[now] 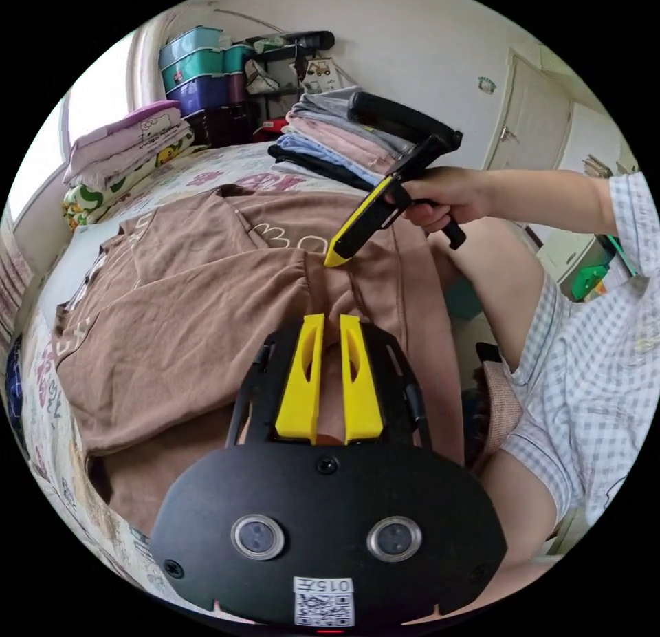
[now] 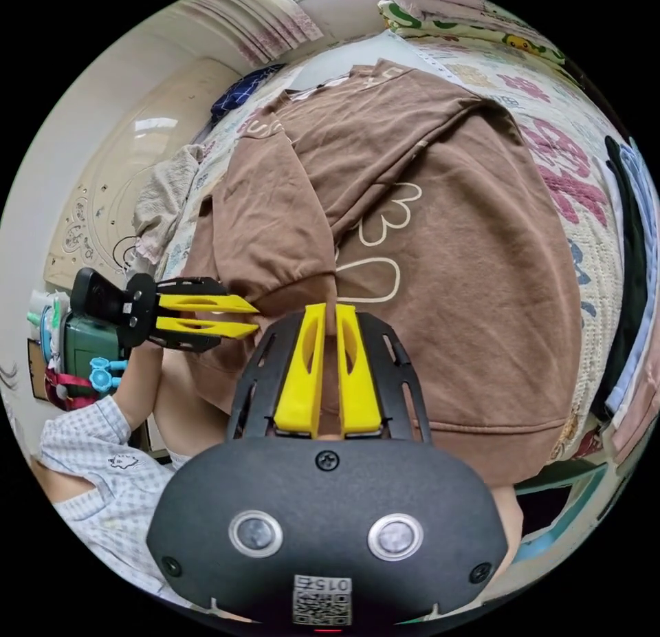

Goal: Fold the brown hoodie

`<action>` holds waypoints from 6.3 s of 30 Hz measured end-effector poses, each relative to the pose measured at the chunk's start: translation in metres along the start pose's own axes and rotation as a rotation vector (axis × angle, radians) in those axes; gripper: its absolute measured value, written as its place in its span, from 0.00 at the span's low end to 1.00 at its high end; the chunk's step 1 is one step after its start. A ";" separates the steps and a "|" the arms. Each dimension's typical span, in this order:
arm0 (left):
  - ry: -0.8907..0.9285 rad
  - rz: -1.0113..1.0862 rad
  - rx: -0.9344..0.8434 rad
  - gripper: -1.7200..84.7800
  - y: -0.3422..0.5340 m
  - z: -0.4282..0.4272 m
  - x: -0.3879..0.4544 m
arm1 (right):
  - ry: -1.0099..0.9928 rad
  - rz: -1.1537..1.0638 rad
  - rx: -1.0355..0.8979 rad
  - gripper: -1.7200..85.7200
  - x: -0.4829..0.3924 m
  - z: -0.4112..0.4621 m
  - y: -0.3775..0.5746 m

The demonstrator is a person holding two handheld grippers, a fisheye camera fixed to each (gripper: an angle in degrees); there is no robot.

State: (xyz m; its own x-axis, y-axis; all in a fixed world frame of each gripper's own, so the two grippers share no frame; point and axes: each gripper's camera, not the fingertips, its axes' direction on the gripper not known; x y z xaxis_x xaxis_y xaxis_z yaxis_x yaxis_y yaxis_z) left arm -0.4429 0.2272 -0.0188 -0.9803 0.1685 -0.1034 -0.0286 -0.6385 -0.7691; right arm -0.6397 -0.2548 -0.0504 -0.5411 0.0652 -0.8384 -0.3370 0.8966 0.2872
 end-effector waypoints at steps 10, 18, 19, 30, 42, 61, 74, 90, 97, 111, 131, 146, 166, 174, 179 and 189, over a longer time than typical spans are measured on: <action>0.065 0.025 -0.030 0.04 -0.003 0.013 -0.022 | 0.195 -0.186 -0.096 0.05 -0.086 0.026 0.019; 0.034 -0.474 0.227 0.10 0.072 -0.094 -0.206 | 0.121 -0.223 -0.101 0.12 -0.075 -0.013 -0.003; -0.009 -0.633 0.263 0.10 0.096 -0.110 -0.248 | 0.123 -0.212 -0.040 0.12 -0.069 -0.029 -0.018; -0.299 -0.950 0.198 0.14 0.089 -0.126 -0.536 | 0.063 -0.126 0.284 0.17 -0.084 0.013 -0.249; -0.264 -1.077 0.133 0.12 0.073 -0.037 -0.695 | 0.265 -0.068 0.331 0.17 -0.129 0.147 -0.384; -0.257 -0.477 0.322 0.03 0.021 -0.258 -0.355 | 0.016 -0.360 0.429 0.02 -0.185 -0.139 -0.009; -0.104 -0.152 -0.207 0.03 0.100 -0.109 -0.006 | 0.052 -0.423 -0.034 0.05 -0.156 -0.069 0.298; -0.186 -1.159 0.277 0.20 0.247 -0.252 -0.240 | -0.115 0.147 0.372 0.17 -0.059 -0.170 0.092; -0.243 -1.387 0.346 0.19 0.303 -0.231 -0.339 | -0.123 0.332 0.372 0.19 -0.009 -0.098 -0.061; -0.165 -1.399 0.470 0.03 0.347 -0.241 -0.397 | 0.034 0.365 0.506 0.02 0.027 -0.045 -0.145; -0.246 -1.341 0.457 0.13 0.349 -0.257 -0.396 | 0.284 0.082 0.691 0.09 0.080 -0.052 -0.029; -0.220 -1.313 0.296 0.09 0.334 -0.187 -0.390 | -0.180 -1.093 -0.122 0.13 -0.157 0.139 0.176; -0.549 -1.089 0.015 0.09 0.231 -0.112 -0.343 | -0.300 -1.005 -0.078 0.09 -0.055 0.085 0.142; -0.595 -0.790 0.190 0.09 0.120 -0.123 -0.228 | -0.087 -0.573 0.319 0.11 0.094 -0.062 0.124; -0.330 -0.571 0.235 0.13 -0.042 -0.068 -0.202 | 0.189 0.053 0.528 0.13 0.230 -0.108 0.186; -0.125 -0.288 -0.087 0.16 -0.340 0.193 -0.165 | -0.058 0.126 0.285 0.19 0.265 -0.067 0.148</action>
State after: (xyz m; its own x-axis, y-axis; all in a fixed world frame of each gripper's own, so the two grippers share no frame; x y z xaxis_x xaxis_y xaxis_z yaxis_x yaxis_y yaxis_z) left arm -0.3096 0.2711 0.3815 -0.9510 0.2355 0.2003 -0.2965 -0.5109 -0.8069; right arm -0.8848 -0.1341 -0.1985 -0.5170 0.2013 -0.8320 -0.0361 0.9660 0.2562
